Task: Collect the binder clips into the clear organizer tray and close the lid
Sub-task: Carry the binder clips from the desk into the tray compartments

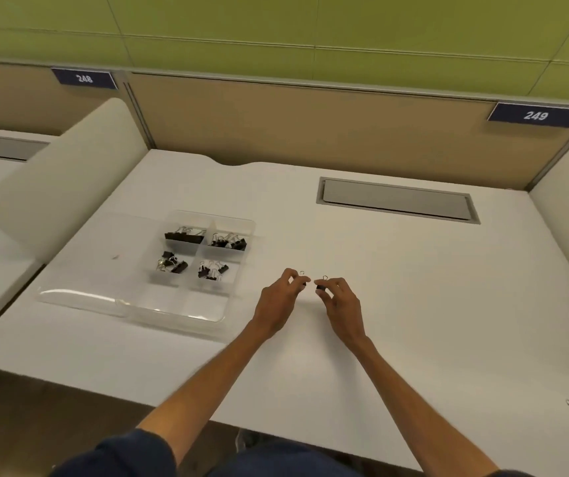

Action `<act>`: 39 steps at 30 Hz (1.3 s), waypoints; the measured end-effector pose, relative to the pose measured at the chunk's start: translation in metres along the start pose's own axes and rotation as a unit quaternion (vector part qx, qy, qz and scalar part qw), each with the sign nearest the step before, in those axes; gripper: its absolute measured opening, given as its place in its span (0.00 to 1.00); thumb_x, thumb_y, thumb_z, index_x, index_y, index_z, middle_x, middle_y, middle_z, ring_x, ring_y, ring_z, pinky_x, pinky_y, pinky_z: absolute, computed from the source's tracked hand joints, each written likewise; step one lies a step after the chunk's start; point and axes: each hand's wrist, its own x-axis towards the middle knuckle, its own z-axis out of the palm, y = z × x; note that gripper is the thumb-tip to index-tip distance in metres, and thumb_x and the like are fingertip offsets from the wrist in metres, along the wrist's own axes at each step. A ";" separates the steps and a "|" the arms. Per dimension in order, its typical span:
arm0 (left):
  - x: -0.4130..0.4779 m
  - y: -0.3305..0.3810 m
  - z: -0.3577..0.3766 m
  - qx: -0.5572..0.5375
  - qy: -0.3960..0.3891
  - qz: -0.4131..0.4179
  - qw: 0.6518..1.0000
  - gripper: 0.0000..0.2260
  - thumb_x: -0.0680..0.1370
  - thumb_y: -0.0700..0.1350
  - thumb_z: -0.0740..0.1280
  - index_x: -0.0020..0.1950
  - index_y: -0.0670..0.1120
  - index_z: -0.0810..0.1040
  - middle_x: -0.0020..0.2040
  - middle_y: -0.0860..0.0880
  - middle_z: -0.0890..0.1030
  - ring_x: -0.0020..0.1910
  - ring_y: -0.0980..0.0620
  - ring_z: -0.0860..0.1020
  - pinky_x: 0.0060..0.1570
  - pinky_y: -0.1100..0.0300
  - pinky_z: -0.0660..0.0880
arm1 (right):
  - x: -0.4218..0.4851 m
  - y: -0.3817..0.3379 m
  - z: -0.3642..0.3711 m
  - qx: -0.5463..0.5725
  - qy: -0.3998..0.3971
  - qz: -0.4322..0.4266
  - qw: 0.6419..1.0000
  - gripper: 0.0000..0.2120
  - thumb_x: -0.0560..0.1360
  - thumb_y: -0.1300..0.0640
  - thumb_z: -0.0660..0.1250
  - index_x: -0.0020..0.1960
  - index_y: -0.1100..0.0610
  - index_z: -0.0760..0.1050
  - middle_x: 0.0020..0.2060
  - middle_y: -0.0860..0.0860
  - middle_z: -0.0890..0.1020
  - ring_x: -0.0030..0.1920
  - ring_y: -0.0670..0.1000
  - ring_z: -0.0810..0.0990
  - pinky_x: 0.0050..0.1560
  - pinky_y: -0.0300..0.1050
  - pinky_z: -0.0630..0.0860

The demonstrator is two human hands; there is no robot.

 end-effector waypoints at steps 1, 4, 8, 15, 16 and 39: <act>0.000 -0.007 -0.006 0.008 0.006 -0.004 1.000 0.12 0.80 0.43 0.62 0.63 0.54 0.71 0.58 0.55 0.71 0.42 0.54 0.78 0.33 0.62 0.68 | 0.004 -0.006 0.007 0.005 -0.007 -0.007 1.000 0.09 0.79 0.56 0.67 0.58 0.48 0.79 0.53 0.44 0.79 0.34 0.40 0.73 0.40 0.46 0.77; 0.000 -0.027 -0.031 0.026 0.032 -0.022 0.999 0.11 0.80 0.43 0.62 0.62 0.52 0.72 0.58 0.53 0.72 0.40 0.53 0.79 0.32 0.62 0.65 | 0.013 -0.027 0.028 0.026 -0.032 -0.026 0.999 0.09 0.79 0.56 0.67 0.57 0.49 0.78 0.53 0.45 0.79 0.35 0.38 0.74 0.42 0.44 0.76; -0.007 -0.058 -0.059 0.044 0.062 -0.047 0.996 0.11 0.80 0.41 0.63 0.62 0.49 0.74 0.57 0.50 0.74 0.40 0.52 0.80 0.30 0.62 0.65 | 0.024 -0.054 0.055 0.037 -0.051 -0.056 0.996 0.08 0.78 0.57 0.67 0.56 0.51 0.79 0.52 0.45 0.79 0.38 0.39 0.75 0.41 0.43 0.76; -0.031 -0.115 -0.085 0.086 0.103 -0.106 0.985 0.11 0.79 0.42 0.65 0.61 0.50 0.74 0.56 0.52 0.75 0.43 0.53 0.80 0.30 0.57 0.75 | 0.047 -0.097 0.096 0.045 -0.088 -0.111 0.989 0.07 0.78 0.53 0.68 0.56 0.51 0.77 0.52 0.44 0.80 0.34 0.39 0.73 0.40 0.46 0.77; -0.035 -0.120 -0.089 0.096 0.106 -0.109 0.984 0.12 0.78 0.41 0.66 0.60 0.49 0.74 0.55 0.51 0.76 0.42 0.52 0.80 0.30 0.58 0.75 | 0.051 -0.104 0.102 0.042 -0.093 -0.117 0.988 0.07 0.78 0.53 0.68 0.56 0.51 0.77 0.52 0.44 0.80 0.34 0.41 0.73 0.40 0.46 0.77; -0.110 -0.243 -0.144 0.178 0.121 -0.215 0.952 0.09 0.79 0.45 0.65 0.57 0.50 0.82 0.49 0.50 0.82 0.54 0.49 0.76 0.50 0.53 0.70 | 0.058 -0.212 0.237 -0.060 -0.239 -0.217 0.945 0.15 0.76 0.45 0.67 0.60 0.49 0.76 0.46 0.42 0.84 0.63 0.47 0.71 0.58 0.51 0.61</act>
